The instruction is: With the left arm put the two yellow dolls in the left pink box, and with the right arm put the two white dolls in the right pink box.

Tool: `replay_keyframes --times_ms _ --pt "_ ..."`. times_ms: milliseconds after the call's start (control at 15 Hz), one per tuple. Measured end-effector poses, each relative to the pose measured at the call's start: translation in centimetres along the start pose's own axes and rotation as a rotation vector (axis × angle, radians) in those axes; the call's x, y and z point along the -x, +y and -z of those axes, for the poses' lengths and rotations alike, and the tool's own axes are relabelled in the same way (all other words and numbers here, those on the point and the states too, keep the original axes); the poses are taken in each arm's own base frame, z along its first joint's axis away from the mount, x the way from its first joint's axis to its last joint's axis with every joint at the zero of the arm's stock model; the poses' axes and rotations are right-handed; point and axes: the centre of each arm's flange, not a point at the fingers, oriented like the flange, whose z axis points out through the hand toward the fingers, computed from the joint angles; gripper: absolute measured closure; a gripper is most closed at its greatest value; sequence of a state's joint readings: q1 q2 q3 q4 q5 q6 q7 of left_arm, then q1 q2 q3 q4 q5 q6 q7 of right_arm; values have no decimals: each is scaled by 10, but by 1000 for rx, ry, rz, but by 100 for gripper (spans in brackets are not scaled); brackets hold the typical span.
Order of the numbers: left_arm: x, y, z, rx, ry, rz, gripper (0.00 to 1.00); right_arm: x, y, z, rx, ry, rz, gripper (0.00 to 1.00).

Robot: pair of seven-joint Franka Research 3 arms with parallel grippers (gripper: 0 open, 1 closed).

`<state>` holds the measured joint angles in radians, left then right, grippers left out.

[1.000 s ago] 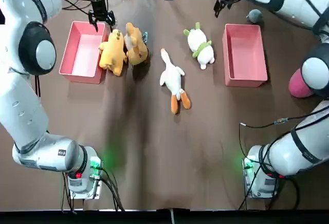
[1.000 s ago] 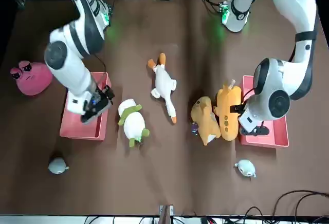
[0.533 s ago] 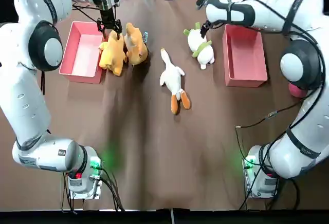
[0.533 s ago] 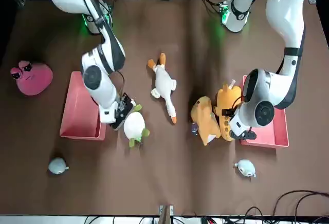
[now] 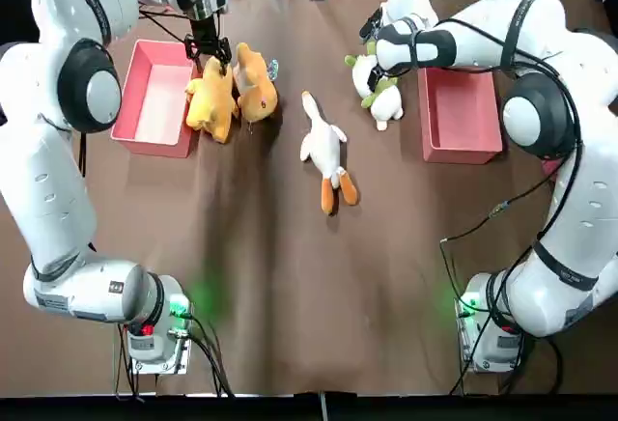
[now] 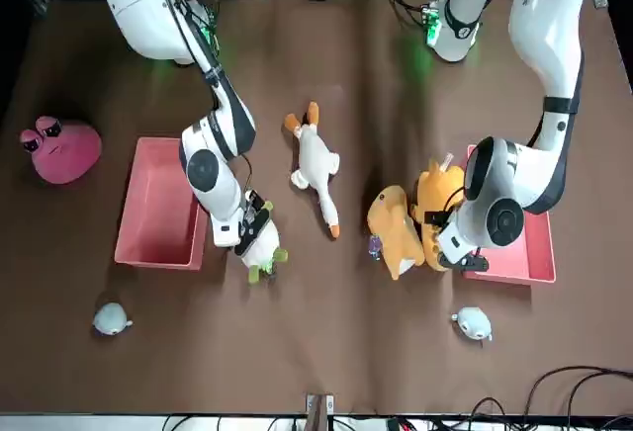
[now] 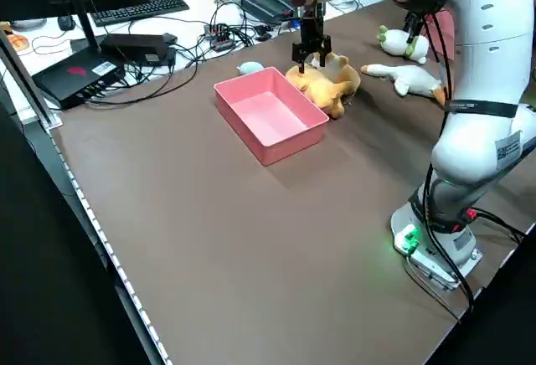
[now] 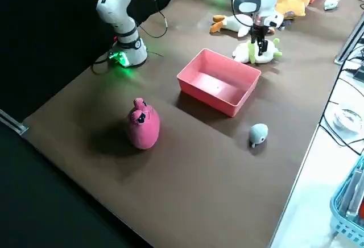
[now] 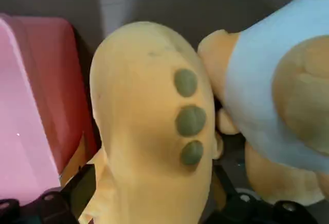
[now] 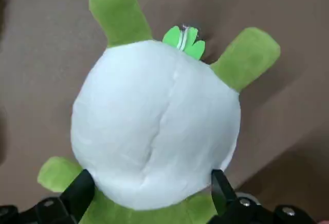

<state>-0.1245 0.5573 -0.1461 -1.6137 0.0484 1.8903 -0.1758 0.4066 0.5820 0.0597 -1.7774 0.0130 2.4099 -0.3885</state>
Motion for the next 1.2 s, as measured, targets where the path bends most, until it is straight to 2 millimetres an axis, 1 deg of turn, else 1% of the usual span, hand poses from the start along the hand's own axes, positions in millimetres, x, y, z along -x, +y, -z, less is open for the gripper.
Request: replay_keyframes --times_ms 200,333,467,600,667,733,800,1000,1133,1200 --pt "-4 7 20 5 41 -6 1 4 -2 -10 13 31 3 3" --pt "-7 15 38 39 72 12 1 5 -3 -11 16 39 5 22" --pt "-8 27 54 114 100 67 1 4 -3 -10 17 41 6 41" --pt "-12 39 61 179 144 126 1 4 -3 -8 18 43 6 58" --pt "-15 44 60 210 164 155 1 4 -3 -8 18 44 6 67" --pt "-20 54 49 249 166 205 1 3 -3 -6 20 47 6 83" --pt "-23 60 38 255 153 219 1 3 -3 -4 21 49 6 86" --pt "-29 77 8 255 127 250 1 0 -2 11 28 65 6 86" --pt "-31 82 -7 251 109 252 1 1 0 31 30 57 3 86" --pt "-32 84 -12 249 102 250 1 3 4 45 31 52 -3 86"
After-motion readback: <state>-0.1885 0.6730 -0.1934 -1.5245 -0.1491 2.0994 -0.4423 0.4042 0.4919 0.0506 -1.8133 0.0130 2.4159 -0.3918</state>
